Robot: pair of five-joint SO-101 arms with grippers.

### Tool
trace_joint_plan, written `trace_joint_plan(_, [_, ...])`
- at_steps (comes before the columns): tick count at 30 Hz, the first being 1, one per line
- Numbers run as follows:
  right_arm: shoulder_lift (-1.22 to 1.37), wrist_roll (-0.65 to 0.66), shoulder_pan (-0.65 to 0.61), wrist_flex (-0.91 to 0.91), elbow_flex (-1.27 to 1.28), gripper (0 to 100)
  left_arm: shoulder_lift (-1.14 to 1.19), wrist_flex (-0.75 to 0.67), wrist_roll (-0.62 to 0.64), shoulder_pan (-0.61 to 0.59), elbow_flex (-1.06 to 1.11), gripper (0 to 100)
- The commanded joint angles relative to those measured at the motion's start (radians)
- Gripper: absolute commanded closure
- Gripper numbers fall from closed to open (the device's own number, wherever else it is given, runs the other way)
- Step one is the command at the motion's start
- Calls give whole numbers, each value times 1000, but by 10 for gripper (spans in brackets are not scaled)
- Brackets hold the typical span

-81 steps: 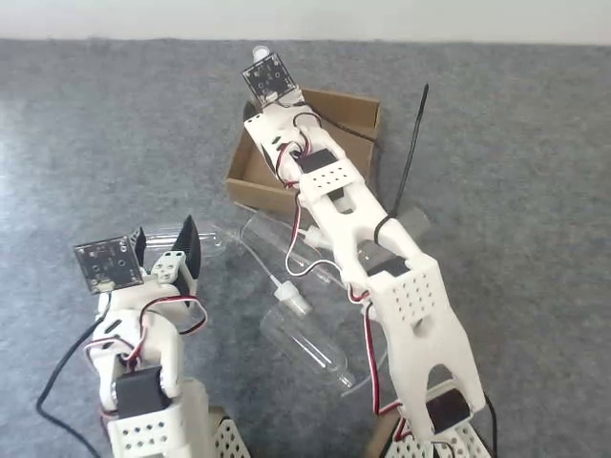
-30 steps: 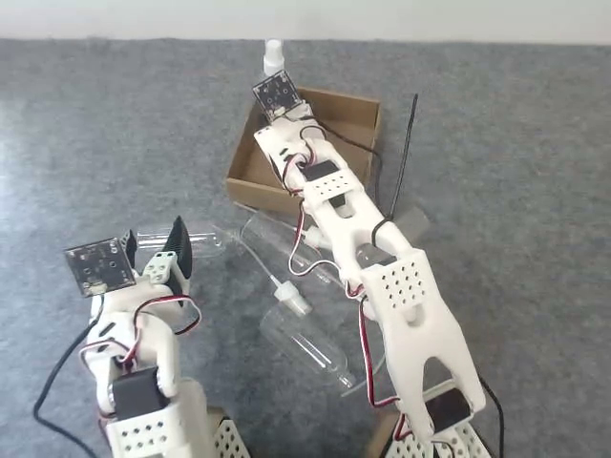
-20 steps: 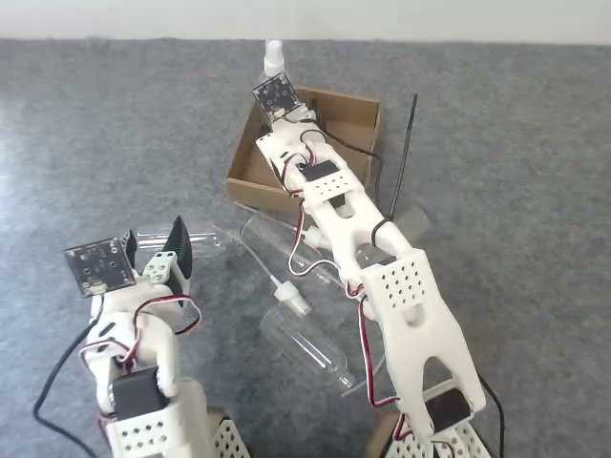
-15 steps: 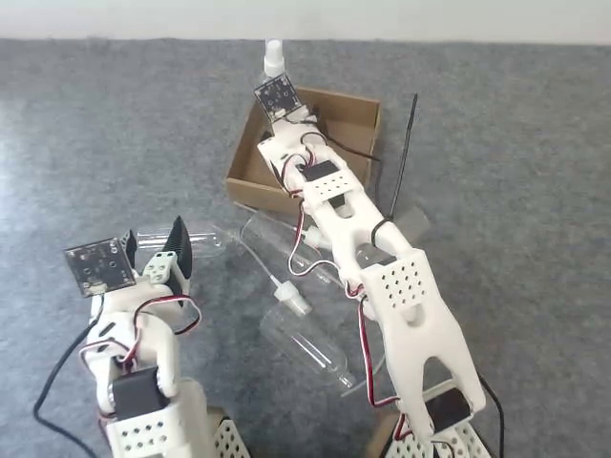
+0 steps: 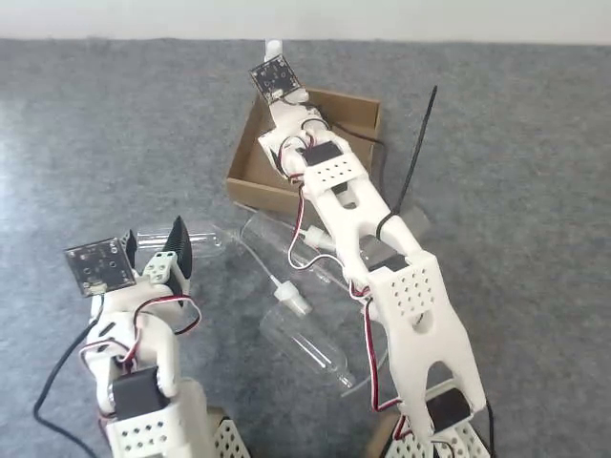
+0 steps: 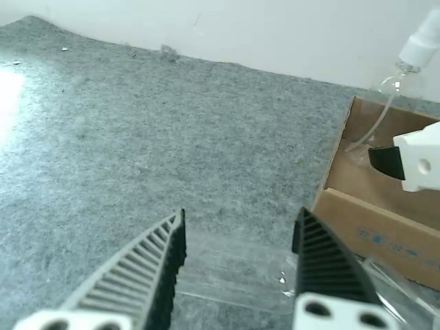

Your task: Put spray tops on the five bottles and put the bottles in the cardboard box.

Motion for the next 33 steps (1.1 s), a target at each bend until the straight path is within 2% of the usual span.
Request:
trace_joint_plan(1, [-136,-11,7,96,-18,662,-15,-28,-8,-5,-10,758])
trace_joint_plan(7, [-197,-11,10,226,-18,682,-15,-28,-8,-5,-10,758])
trace_joint_plan(13, [-249,-11,13,272,-18,861,-15,-28,-8,-5,-10,758])
trace_joint_plan(16, [-271,-11,16,311,-18,907,-15,-28,-8,-5,-10,758])
trace_joint_plan(26, [-415,-11,18,564,-23,926,-15,-28,-8,-5,-10,758])
trace_joint_plan(30, [-440,-12,16,639,-23,997,-15,-28,-8,-5,-10,758])
trace_joint_plan(33, [-452,-60,27,702,-25,986,-15,-28,-8,-5,-10,758])
